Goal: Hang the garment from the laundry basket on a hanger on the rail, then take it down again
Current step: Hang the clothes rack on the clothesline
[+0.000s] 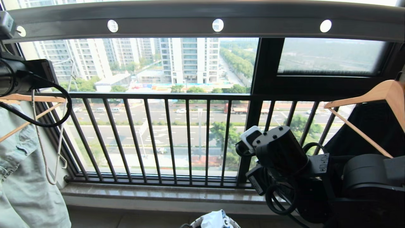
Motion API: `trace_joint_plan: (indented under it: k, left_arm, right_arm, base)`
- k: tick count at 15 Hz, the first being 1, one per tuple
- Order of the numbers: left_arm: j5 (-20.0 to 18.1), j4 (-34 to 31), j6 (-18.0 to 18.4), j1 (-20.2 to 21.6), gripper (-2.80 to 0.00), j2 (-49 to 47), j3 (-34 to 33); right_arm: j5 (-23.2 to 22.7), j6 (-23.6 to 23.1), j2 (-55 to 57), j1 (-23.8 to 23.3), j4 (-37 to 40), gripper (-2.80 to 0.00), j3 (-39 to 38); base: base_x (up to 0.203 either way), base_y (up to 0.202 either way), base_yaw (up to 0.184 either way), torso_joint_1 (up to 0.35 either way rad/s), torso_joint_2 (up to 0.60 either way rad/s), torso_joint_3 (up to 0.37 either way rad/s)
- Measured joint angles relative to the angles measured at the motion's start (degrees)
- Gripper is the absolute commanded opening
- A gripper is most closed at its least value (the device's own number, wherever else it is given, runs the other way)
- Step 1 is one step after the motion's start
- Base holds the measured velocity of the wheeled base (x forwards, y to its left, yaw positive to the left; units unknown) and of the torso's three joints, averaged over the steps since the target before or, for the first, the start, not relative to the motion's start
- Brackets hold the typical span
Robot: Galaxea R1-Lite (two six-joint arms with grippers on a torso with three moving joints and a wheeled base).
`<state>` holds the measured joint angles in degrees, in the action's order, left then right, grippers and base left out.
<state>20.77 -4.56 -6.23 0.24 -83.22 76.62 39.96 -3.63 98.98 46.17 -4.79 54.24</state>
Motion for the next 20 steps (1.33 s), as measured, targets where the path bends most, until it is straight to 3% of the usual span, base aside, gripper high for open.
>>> trace_joint_plan:
  k: [13, 20]
  left_arm:
    - [-1.2, 0.5, -0.4, 2.5, -2.8, -2.9, 1.9]
    - [-1.5, 6.4, -0.4, 3.8, -2.8, -6.2, 1.6]
  right_arm:
    - [0.0, 0.0, 0.8, 0.0, 0.0, -2.8, -0.1]
    - [0.0, 0.0, 1.4, 0.0, -0.2, -2.8, 0.0]
  base:
    - [0.0, 0.0, 0.0, 0.0, 0.0, 0.0]
    - [0.0, 0.0, 0.0, 0.0, 0.0, 0.0]
